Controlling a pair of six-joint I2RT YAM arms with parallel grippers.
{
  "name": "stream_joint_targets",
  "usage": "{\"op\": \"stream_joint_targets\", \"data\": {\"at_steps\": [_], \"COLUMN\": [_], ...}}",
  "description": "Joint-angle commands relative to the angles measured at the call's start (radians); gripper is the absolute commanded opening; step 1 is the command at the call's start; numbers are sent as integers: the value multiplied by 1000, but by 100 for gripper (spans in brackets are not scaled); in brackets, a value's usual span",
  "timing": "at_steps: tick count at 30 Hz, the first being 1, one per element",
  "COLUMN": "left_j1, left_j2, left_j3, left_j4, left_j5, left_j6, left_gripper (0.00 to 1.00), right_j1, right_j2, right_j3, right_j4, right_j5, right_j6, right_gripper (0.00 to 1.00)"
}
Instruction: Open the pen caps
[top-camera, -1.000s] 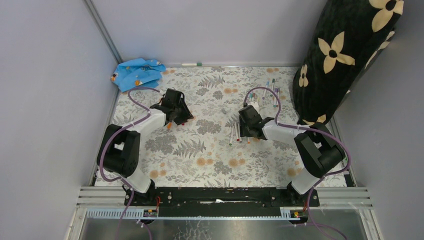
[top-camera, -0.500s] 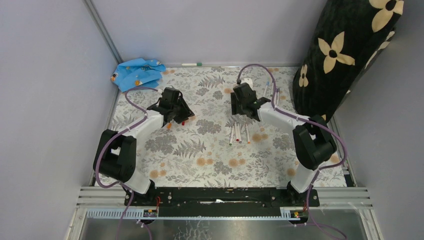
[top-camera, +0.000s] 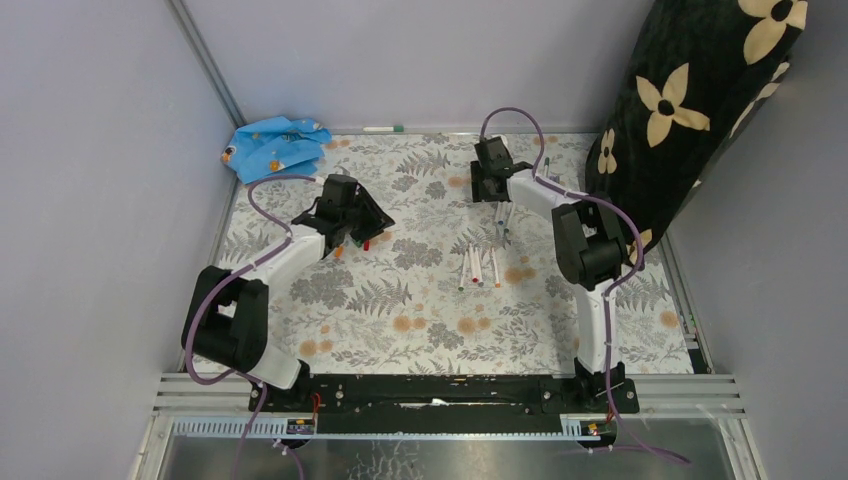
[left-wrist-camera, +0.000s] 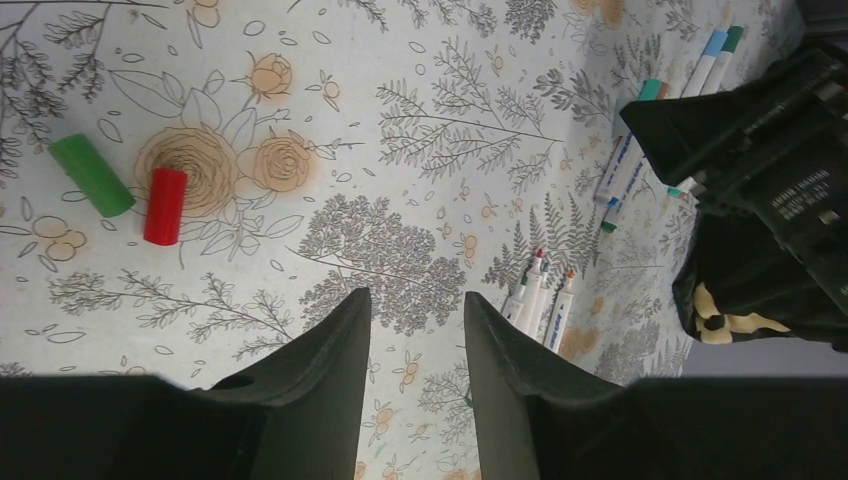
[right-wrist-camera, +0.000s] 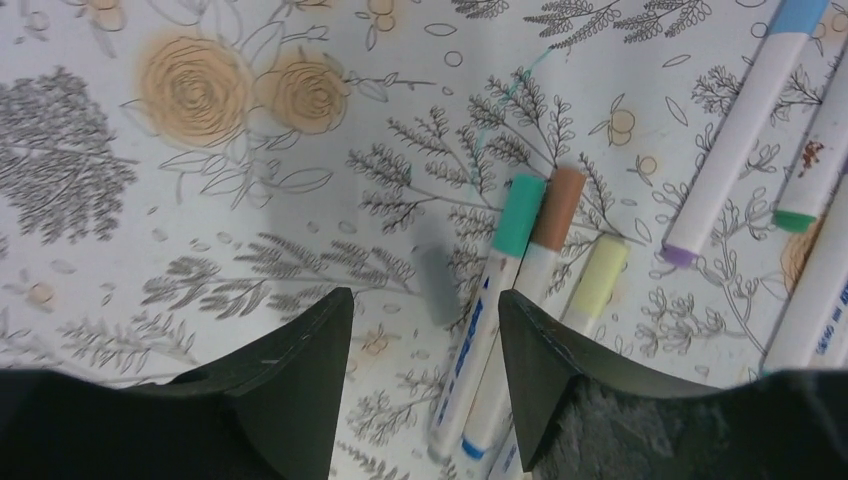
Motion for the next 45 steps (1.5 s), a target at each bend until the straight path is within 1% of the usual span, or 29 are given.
{"op": "stream_joint_targets", "data": {"at_steps": [1, 3, 7, 13, 16, 18, 21, 24, 27, 33, 39, 45], "left_j1": [-13, -14, -16, -18, -19, -21, -21, -21, -22, -23, -23, -22], "left_j2": [-1, 5, 21, 23, 22, 20, 21, 27, 33, 46, 49, 43], "left_j3": [-10, -12, -13, -19, -24, -29, -35, -39, -40, -40, -38, -38], "left_j4": [85, 92, 102, 110, 113, 115, 117, 121, 127, 133, 138, 138], "left_j5": [21, 22, 23, 23, 23, 23, 22, 23, 24, 28, 27, 31], "left_j6": [-26, -28, -27, -29, -29, -29, -26, -25, -27, -28, -27, -29], "left_gripper": [45, 45, 45, 45, 45, 45, 45, 45, 45, 45, 45, 45], "right_j1": [-27, -32, -37, -38, -38, -40, -43, -45, -49, -52, -52, -51], "right_j2": [51, 64, 75, 37, 38, 32, 21, 21, 19, 36, 56, 70], "right_j3": [99, 109, 113, 38, 33, 22, 12, 21, 21, 36, 41, 29], "right_j4": [-17, -13, -14, 31, 29, 43, 64, 62, 63, 53, 38, 20], "right_j5": [-39, -49, -56, -47, -31, -27, -24, -12, -5, -24, -64, -74], "right_j6": [-39, -42, -46, -19, -8, 1, 10, 13, 13, 5, 14, 25], "right_gripper": [60, 60, 55, 54, 54, 50, 40, 33, 32, 23, 23, 24]}}
